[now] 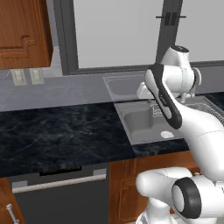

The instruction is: Open the dishwasher door and pull out the top rack.

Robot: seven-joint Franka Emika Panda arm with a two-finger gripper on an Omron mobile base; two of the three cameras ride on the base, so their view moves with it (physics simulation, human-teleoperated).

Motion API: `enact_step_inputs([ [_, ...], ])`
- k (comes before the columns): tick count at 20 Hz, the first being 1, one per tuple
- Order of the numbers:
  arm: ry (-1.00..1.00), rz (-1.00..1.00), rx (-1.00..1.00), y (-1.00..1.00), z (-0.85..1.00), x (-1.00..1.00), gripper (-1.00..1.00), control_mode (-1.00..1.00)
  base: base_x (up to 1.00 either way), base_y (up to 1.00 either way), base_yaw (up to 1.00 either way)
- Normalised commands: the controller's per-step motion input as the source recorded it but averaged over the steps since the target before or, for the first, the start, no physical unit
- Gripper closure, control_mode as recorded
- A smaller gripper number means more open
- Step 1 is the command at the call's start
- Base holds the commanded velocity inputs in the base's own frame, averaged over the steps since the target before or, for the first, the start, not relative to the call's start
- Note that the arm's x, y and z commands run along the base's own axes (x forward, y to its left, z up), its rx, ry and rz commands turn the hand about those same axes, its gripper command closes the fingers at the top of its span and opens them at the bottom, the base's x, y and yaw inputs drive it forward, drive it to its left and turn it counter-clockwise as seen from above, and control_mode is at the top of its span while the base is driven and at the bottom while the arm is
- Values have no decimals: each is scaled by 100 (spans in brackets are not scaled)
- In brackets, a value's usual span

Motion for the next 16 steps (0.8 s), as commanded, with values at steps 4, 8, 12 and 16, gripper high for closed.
enact_step_inputs([
  [4,-1,1,-2,2,-4,-5,-100,-100,0,0,0],
  [8,-1,0,0,0,0,-14,-100,-100,0,0,0],
  [12,-15,4,0,17,0,-56,-100,-100,0,0,0],
  [16,-12,6,-5,75,-57,-70,-100,-100,0,0,0],
])
